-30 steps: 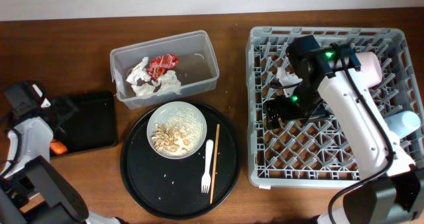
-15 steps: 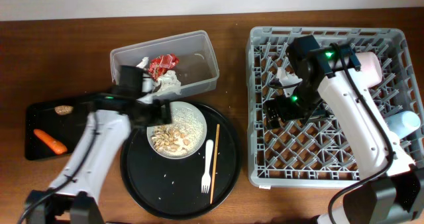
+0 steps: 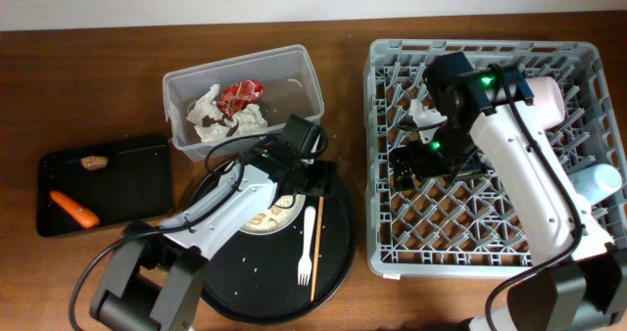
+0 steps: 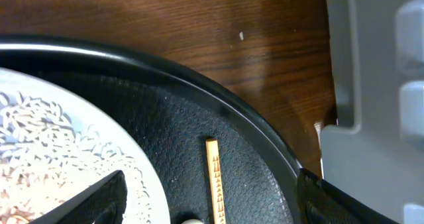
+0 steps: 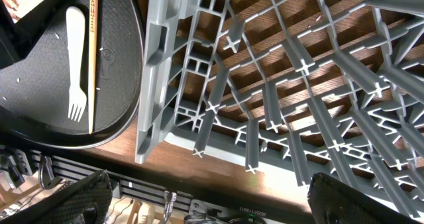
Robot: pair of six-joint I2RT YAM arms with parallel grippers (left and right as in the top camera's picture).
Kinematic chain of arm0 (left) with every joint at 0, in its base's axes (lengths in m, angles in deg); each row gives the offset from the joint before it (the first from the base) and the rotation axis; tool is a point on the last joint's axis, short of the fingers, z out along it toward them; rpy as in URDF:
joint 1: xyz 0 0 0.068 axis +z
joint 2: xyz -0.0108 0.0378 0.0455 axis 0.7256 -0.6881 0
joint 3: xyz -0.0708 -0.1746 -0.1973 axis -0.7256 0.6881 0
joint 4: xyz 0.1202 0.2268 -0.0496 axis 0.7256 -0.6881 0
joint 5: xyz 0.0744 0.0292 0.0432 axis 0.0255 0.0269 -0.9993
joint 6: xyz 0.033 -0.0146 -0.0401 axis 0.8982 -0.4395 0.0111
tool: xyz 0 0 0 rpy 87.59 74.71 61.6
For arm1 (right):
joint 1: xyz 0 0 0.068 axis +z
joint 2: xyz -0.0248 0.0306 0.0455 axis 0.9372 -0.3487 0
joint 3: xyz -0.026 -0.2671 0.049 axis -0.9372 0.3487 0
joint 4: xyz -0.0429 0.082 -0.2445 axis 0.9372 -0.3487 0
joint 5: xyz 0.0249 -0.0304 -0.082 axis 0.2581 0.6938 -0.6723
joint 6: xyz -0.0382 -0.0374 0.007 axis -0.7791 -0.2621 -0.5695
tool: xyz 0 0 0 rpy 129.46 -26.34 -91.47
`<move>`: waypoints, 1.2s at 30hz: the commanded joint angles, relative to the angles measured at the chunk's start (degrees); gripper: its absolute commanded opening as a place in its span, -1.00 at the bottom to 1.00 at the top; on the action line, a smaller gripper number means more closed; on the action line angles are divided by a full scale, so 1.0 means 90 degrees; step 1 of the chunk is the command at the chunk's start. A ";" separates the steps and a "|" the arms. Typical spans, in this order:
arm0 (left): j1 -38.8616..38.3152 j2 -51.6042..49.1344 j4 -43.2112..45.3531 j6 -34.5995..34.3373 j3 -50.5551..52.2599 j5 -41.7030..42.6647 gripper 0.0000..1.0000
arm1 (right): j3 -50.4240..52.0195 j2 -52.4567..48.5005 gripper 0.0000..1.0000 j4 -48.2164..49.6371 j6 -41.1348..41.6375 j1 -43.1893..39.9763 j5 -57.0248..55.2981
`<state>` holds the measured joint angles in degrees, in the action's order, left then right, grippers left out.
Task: Sort waste into correct bins and load items into the dishwasher rack
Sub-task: 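Grasp the rim of the white plate with the left gripper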
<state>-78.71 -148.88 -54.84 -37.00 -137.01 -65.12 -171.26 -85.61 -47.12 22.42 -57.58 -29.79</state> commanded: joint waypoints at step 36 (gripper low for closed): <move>-0.0087 -0.0629 -0.0454 -0.0661 -0.0420 0.0187 0.55 | 0.0000 0.0044 0.97 -0.0029 0.0027 0.0039 -0.0010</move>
<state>-79.01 -153.82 -59.11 -44.10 -139.91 -64.18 -171.26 -85.61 -47.14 22.47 -57.58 -29.79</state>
